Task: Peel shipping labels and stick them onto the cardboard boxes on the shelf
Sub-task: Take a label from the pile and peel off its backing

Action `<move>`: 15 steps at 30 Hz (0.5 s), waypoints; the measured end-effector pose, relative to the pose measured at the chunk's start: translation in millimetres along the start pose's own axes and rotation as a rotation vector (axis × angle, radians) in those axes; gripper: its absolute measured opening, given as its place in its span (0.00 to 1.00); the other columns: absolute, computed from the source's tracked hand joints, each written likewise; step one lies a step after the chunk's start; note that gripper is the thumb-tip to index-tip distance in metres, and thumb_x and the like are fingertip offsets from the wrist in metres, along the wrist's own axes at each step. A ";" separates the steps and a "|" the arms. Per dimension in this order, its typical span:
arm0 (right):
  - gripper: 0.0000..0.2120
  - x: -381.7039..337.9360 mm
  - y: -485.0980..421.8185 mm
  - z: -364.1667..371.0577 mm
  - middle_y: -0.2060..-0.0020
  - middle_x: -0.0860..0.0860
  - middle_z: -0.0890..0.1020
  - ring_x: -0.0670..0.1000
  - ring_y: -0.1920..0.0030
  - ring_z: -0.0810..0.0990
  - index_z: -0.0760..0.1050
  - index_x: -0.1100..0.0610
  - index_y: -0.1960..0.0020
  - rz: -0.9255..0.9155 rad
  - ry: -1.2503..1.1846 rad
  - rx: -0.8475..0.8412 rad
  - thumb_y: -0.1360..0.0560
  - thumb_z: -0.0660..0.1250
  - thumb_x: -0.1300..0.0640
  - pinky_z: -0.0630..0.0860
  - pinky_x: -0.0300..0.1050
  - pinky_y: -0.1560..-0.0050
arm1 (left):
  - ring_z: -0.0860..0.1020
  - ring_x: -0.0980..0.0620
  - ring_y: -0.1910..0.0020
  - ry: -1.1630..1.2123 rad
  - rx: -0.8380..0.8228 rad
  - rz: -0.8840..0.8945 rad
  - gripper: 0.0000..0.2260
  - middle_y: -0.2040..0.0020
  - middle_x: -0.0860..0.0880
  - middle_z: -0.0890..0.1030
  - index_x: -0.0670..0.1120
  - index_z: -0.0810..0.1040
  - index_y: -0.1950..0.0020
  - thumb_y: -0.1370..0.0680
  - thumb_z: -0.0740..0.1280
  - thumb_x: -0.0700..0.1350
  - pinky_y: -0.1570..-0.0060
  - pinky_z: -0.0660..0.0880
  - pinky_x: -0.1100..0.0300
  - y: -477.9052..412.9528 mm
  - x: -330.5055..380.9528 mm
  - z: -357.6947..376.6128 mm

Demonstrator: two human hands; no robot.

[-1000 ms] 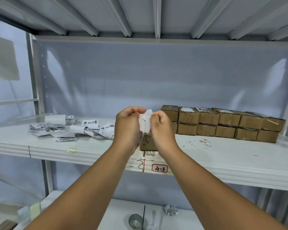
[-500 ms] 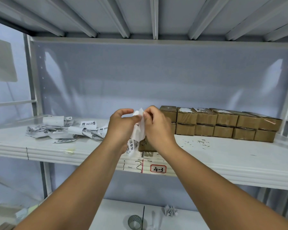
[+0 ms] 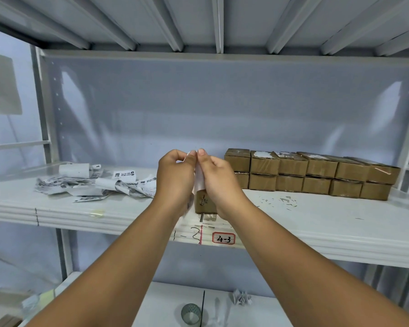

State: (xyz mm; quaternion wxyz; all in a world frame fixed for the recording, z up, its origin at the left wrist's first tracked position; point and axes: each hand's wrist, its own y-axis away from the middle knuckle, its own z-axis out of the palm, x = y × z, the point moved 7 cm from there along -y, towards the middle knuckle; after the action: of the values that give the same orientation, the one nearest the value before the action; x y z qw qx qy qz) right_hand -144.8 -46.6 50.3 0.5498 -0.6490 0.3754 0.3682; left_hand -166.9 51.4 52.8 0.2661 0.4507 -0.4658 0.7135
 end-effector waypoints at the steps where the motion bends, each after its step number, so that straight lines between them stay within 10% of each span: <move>1: 0.19 2.0 -0.6 -0.5 0.55 0.55 0.84 0.52 0.55 0.81 0.79 0.58 0.52 0.014 -0.004 0.007 0.19 0.56 0.46 0.75 0.47 0.49 | 0.67 0.58 0.82 0.022 -0.016 -0.027 0.10 0.71 0.48 0.71 0.43 0.72 0.60 0.20 0.63 0.45 0.81 0.61 0.70 0.9 -1.4 0.9; 6: 0.26 8.0 -3.1 -3.2 0.60 0.62 0.80 0.57 0.61 0.76 0.74 0.71 0.50 0.017 0.073 0.063 0.19 0.55 0.47 0.66 0.46 0.58 | 0.75 0.49 0.63 0.003 -0.048 -0.068 0.10 0.62 0.48 0.78 0.45 0.75 0.62 0.21 0.65 0.46 0.61 0.70 0.60 -3.9 -9.9 1.3; 15: 0.23 12.8 -7.8 -12.2 0.75 0.48 0.66 0.49 0.72 0.65 0.64 0.54 0.70 0.028 0.223 0.079 0.18 0.54 0.49 0.60 0.45 0.67 | 0.71 0.51 0.68 0.006 -0.035 -0.138 0.10 0.65 0.48 0.76 0.45 0.75 0.64 0.22 0.66 0.44 0.71 0.64 0.62 -10.9 -19.3 0.6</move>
State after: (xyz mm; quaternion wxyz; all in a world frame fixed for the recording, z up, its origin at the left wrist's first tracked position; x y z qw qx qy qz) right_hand -131.3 -58.8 43.9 0.5246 -0.6586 0.4572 0.2864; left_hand -149.2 56.3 40.3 0.3239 0.4749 -0.4453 0.6865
